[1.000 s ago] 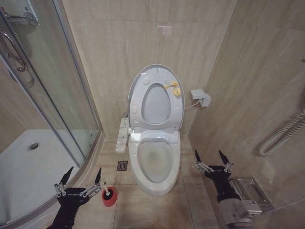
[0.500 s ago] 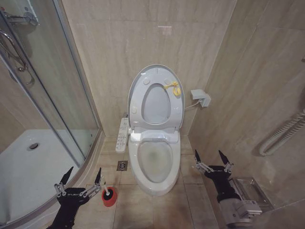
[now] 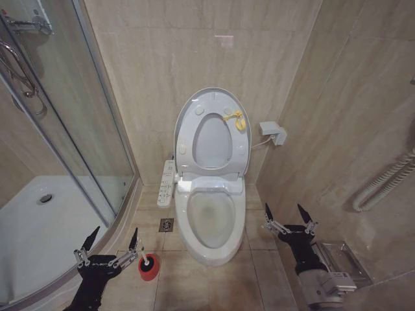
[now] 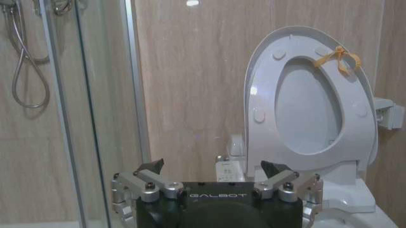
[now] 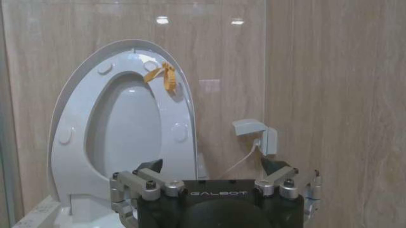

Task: Open the toilet lid, clean the toilet bowl with a toilet brush, close the toilet lid, and flush.

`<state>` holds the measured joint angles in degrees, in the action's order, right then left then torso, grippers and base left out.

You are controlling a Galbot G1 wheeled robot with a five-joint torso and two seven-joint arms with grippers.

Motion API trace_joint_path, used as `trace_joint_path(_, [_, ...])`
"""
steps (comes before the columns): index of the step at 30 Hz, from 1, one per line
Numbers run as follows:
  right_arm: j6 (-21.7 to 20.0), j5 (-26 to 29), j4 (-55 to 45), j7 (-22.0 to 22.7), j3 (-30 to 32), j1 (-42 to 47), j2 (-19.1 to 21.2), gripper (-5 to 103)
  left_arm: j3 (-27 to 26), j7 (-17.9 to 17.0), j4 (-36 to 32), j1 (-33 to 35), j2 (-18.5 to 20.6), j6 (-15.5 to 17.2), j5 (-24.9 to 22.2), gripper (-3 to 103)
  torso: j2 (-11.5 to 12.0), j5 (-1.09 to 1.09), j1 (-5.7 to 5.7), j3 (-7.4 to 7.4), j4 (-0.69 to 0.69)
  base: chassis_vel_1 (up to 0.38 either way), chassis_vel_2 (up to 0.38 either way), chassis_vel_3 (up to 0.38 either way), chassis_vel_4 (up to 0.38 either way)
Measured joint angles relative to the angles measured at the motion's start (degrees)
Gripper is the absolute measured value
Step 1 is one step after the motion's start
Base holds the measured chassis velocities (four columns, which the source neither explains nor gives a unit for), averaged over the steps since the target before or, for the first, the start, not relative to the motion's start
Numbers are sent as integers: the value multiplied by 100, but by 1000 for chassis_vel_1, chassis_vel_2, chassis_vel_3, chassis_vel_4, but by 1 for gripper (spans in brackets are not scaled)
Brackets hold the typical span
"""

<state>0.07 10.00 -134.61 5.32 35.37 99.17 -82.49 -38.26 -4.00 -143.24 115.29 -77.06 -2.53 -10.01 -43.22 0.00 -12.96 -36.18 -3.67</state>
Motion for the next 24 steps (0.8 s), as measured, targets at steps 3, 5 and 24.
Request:
trace_joint_path(3, [0,0,0,0,0,0,0,100,0,0,0,0,0,0,0,100,0,0,0,0,0,0,0,0,0])
trace_joint_path(5, [0,0,0,0,0,0,0,100,0,0,0,0,0,0,0,100,0,0,0,0,0,0,0,0,0])
trace_joint_path(24, [0,0,0,0,0,0,0,100,0,0,0,0,0,0,0,100,0,0,0,0,0,0,0,0,0])
